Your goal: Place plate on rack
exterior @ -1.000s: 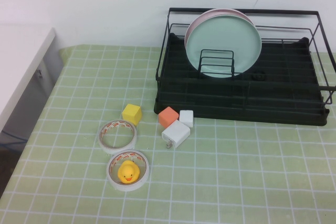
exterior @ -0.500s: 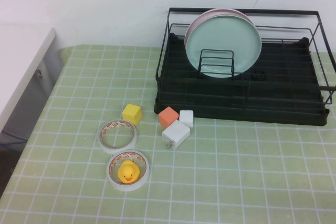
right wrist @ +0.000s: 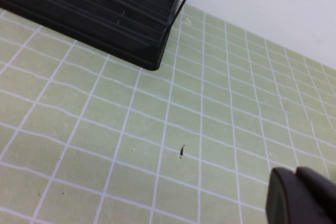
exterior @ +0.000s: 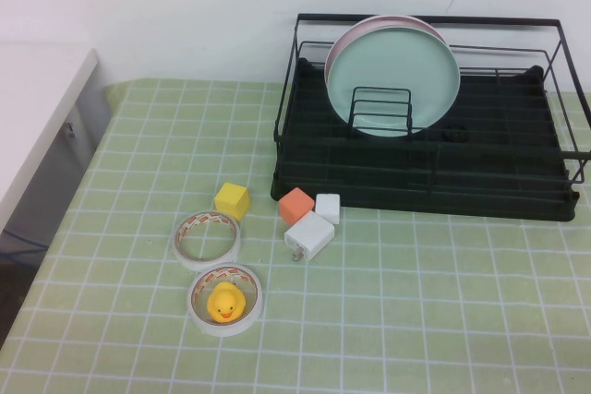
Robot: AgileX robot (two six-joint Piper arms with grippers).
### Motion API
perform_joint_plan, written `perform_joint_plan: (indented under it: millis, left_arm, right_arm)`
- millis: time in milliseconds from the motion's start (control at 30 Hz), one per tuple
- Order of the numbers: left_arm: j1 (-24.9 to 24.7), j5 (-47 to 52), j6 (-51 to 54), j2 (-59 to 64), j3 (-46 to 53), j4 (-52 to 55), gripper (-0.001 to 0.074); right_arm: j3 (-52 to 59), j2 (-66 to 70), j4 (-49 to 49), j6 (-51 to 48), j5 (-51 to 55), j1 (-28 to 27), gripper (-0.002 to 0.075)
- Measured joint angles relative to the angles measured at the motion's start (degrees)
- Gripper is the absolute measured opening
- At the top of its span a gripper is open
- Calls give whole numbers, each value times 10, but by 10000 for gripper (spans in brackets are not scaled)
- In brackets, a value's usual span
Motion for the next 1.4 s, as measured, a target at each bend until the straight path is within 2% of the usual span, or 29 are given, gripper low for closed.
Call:
perform_joint_plan:
  millis: [200,300,467,533,767,933,1133,1400]
  left_arm:
    - [19,-23,-8,0,11,52,-1]
    - [53,-103,-18,0,54,58,-1]
    - [101,-285,-26,0,186,62,-1]
    - [109,-312,-26,0,216,73,-2]
    - [113,-220,17,-14,219,84,-1]
    - [113,-219,77,-39,219,71,-1]
    - [113,-217,83,-40,218,26,-1]
    - [113,-215,86,-41,218,18,-1]
  right_arm:
    - [0,0,0,0,0,0,12]
    - [0,0,0,0,0,0,12]
    - [0,0,0,0,0,0,12]
    - [0,0,0,0,0,0,12]
    - [0,0,-1,0,0,0,12]
    - [0,0,-1,-1,0,0,11]
    - [0,0,-1,-1,0,0,12]
    - [0,0,-1,-1,0,0,11]
